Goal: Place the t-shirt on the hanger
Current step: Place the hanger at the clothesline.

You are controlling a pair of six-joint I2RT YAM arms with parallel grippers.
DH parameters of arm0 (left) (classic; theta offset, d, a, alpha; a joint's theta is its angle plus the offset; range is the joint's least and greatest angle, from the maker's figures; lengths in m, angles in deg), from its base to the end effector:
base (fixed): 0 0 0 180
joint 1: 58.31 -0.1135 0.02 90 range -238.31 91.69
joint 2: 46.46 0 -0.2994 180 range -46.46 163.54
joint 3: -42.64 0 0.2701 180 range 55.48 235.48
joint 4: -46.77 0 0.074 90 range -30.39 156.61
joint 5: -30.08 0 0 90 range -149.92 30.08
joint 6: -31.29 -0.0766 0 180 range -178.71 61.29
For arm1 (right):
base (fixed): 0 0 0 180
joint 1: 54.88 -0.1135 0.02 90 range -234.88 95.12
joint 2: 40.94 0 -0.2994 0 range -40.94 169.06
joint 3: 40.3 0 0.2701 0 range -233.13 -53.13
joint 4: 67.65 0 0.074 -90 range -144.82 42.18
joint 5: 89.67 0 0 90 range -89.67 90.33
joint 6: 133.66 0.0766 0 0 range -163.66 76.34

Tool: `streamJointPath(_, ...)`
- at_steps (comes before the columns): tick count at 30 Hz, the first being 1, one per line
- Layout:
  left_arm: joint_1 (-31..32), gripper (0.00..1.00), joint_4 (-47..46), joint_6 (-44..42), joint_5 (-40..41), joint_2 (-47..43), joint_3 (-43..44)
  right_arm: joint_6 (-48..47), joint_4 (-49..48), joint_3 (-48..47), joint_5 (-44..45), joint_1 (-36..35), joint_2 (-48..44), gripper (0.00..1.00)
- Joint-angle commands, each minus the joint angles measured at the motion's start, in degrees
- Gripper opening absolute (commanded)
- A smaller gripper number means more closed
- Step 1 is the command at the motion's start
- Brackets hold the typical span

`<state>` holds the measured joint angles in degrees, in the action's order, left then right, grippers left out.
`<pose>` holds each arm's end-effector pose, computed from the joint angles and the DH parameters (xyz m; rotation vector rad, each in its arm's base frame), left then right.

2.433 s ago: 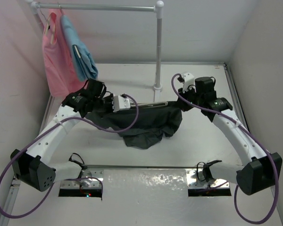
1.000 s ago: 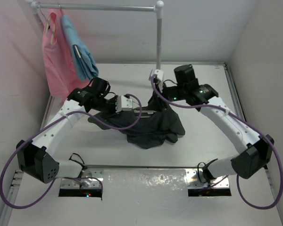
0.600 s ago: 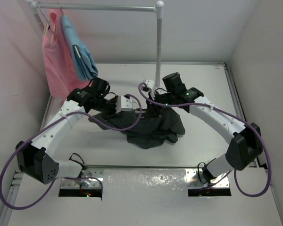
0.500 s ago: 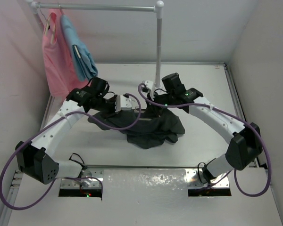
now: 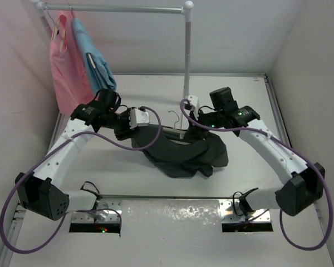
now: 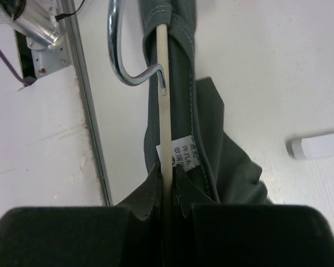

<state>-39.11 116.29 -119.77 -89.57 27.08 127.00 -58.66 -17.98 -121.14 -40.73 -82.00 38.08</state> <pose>0.2458 -0.1257 0.3312 1.7059 1.7438 -0.3580 0.2631 0.1913 0.3183 -1.1457 2.0440 0.9580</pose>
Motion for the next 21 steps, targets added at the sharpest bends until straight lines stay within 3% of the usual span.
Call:
streamJointPath(1,-1.3,0.46,1.4,-0.9,-2.6,-2.6,-0.3,-2.7,3.8,-2.9,-1.8,0.7,-4.4,0.0)
streamJointPath(5,-1.3,0.41,-0.4,-0.9,-3.8,-1.8,-0.8,-4.6,8.8,-5.5,-1.7,0.9,-4.7,0.0)
streamJointPath(11,-1.5,0.43,-3.9,-0.6,-0.9,-1.4,-1.1,-5.5,12.4,-7.0,-3.9,1.8,-6.8,0.0)
streamJointPath(16,-1.9,0.21,-5.3,-1.5,-2.5,-1.2,-1.3,-6.5,17.6,-12.2,-5.1,2.2,-7.6,0.0)
streamJointPath(19,-1.9,0.17,-3.4,-3.1,-6.9,-1.2,-1.6,-7.0,19.5,-15.0,-4.9,2.3,-8.2,0.0)
streamJointPath(21,-1.9,0.23,-2.4,-3.0,-8.5,-1.3,-1.4,-7.2,21.0,-15.7,-4.0,2.3,-8.2,0.0)
